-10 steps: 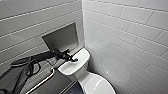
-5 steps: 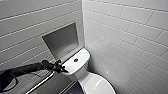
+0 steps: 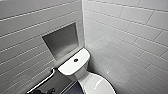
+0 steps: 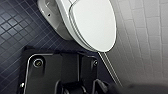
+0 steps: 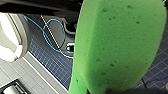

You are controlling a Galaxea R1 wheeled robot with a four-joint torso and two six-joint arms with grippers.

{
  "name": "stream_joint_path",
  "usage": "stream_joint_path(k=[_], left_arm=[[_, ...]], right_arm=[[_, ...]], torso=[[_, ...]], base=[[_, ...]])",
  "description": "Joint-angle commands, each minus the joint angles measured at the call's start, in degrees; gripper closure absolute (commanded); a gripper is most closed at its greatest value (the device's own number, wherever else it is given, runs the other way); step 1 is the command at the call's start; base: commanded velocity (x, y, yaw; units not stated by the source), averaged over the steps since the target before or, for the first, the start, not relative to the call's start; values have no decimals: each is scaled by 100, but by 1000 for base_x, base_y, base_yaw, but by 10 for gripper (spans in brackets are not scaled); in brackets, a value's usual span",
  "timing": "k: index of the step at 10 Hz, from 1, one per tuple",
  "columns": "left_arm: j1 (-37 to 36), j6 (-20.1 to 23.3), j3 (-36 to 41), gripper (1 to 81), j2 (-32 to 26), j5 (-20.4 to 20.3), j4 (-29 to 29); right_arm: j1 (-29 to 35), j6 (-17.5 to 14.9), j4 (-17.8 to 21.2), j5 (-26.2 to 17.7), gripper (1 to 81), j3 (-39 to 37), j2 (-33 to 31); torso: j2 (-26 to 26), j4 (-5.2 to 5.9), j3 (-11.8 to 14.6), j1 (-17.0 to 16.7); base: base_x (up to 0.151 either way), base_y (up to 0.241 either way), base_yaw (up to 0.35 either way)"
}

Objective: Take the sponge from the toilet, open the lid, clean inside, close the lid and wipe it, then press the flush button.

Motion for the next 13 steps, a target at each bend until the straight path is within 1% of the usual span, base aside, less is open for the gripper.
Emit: stream_joint_path(k=[1,3,4,6,10,11,13], left_arm=[[1710,135,294,811,184,-1141,1033],[2562,143,-478,811,895,-1554,1420],[2889,143,-1156,811,1345,-1660,1499],[3302,161,-2549,811,2230,-1660,1605],[3829,161,-4206,811,3366,-1669,1631],[3909,161,-4912,811,3846,-1668,1640],[4049,152,-6368,811,4706,-1677,1605]], right_arm=[[-36,5,1,-495,811,-85,69],[35,5,1,-495,811,-243,96],[79,-4,1,-495,811,-296,105],[122,-4,1,-503,811,-279,157],[149,5,1,-503,811,-314,201],[166,-4,1,-503,811,-313,210],[228,-4,1,-739,811,-314,210]], torso=[[0,0,0,0],[0,0,0,0],[0,0,2,0],[0,0,2,-2],[-2,0,5,-2],[-2,0,5,-2],[-2,0,5,-2]], base=[[0,0,0],[0,0,0],[0,0,0],[0,0,0],[0,0,0],[0,0,0],[0,0,0]])
